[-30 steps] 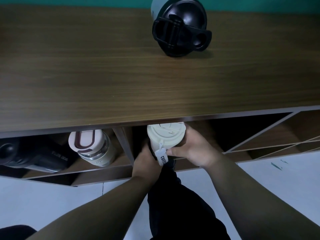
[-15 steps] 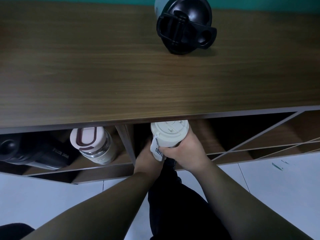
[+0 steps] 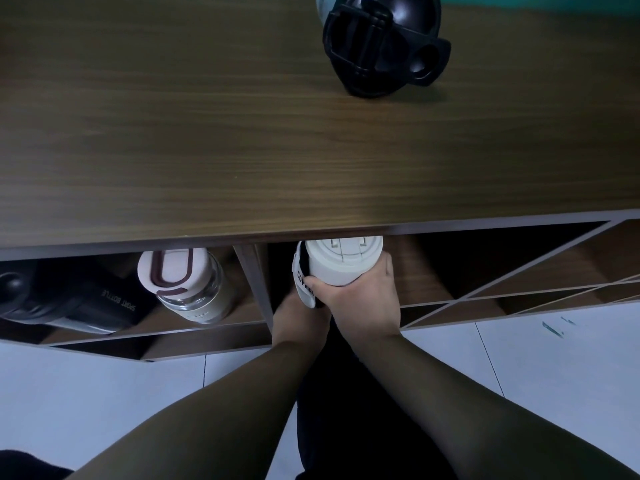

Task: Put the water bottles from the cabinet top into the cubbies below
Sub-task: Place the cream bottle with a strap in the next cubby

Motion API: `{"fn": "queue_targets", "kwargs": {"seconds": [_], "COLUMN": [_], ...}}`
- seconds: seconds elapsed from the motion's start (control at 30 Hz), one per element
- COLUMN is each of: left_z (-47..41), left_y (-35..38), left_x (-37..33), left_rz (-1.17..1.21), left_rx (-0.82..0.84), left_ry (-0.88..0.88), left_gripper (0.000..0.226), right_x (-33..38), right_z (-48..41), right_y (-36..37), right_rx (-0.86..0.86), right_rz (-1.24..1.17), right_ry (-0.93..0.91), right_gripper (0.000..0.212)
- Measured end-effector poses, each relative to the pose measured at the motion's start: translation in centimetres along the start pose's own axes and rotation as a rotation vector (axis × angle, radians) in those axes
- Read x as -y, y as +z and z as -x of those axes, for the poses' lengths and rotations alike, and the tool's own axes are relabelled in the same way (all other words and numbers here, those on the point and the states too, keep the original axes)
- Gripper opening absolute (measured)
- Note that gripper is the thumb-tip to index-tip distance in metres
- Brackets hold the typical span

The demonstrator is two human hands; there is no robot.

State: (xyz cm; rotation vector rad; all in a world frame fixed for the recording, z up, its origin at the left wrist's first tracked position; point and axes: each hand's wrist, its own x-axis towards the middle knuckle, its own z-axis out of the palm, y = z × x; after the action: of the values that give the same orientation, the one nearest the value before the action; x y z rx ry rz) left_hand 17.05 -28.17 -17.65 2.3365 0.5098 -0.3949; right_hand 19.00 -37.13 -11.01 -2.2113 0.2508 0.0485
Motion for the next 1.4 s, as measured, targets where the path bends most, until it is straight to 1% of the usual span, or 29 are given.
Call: {"fn": "queue_targets", "kwargs": {"seconds": [0.1, 0.23, 0.37, 0.43, 0.5, 0.63, 0.7, 0.8, 0.87, 0.93, 1.03, 1.13, 1.2, 1.23, 1.3, 1.4], "left_z": [0.0, 0.3, 0.5, 0.7, 0.8, 0.9, 0.8, 0.8, 1.2, 1.8, 3.1, 5.5, 7.1, 8.0, 9.5, 11.1], "left_y": [-0.1, -0.4, -0.2, -0.5, -0.6, -0.6, -0.5, -0.5, -0.9, -1.5, -2.4, -3.3, -3.7, -4.3, -5.6, -8.2], "left_x": [0.1, 0.0, 0.3, 0.2, 0.2, 0.2, 0.3, 0.6, 0.6, 0.8, 1.5, 2.3, 2.9, 3.1, 3.2, 2.3], "left_rz": [-0.019, 0.034, 0.038, 0.102, 0.11, 0.111, 0.143, 0.216, 0.33, 0.421, 0.475, 0.61, 0.68, 0.675, 0.657, 0.718], "left_rx": [0.006, -0.015, 0.001, -0.001, -0.006, -0.002, 0.003, 0.033, 0.041, 0.017, 0.031, 0.091, 0.124, 0.136, 0.134, 0.135], "left_ry": [0.014, 0.014, 0.036, 0.027, 0.029, 0.04, 0.032, 0.035, 0.05, 0.061, 0.099, 0.016, -0.062, -0.08, -0.078, -0.015], "left_gripper": [0.009, 0.01, 0.011, 0.007, 0.005, 0.009, 0.017, 0.019, 0.035, 0.044, 0.061, 0.06, 0.071, 0.072, 0.066, 0.046], "right_x": [0.0, -0.1, -0.5, -0.8, -0.9, -1.0, -1.0, -1.1, -1.2, -1.4, -2.0, -2.8, -3.0, -3.0, -2.5, 0.0], "right_z": [0.1, 0.1, 0.4, 0.5, 0.4, 0.4, 0.4, 0.3, 0.3, 0.5, 1.5, 2.9, 3.8, 4.2, 5.3, 7.4], "right_y": [0.2, 0.2, 0.0, -0.1, -0.2, -0.2, -0.2, -0.3, -0.7, -1.4, -2.9, -4.5, -5.8, -6.4, -8.0, -10.4], "right_rx": [-0.005, -0.008, 0.01, 0.014, 0.023, 0.031, 0.029, 0.05, 0.074, 0.101, 0.204, 0.33, 0.351, 0.352, 0.318, 0.171], "right_rz": [-0.003, -0.003, -0.004, -0.012, -0.004, -0.002, -0.002, 0.018, 0.053, 0.094, 0.198, 0.243, 0.201, 0.17, 0.108, -0.022], "right_ry": [0.004, -0.004, -0.02, -0.032, -0.038, -0.033, -0.034, -0.048, -0.055, -0.049, -0.056, -0.014, 0.032, 0.044, 0.019, -0.051], "right_gripper": [0.093, 0.093, 0.095, 0.096, 0.096, 0.096, 0.097, 0.099, 0.102, 0.107, 0.111, 0.114, 0.106, 0.098, 0.077, 0.041]}}
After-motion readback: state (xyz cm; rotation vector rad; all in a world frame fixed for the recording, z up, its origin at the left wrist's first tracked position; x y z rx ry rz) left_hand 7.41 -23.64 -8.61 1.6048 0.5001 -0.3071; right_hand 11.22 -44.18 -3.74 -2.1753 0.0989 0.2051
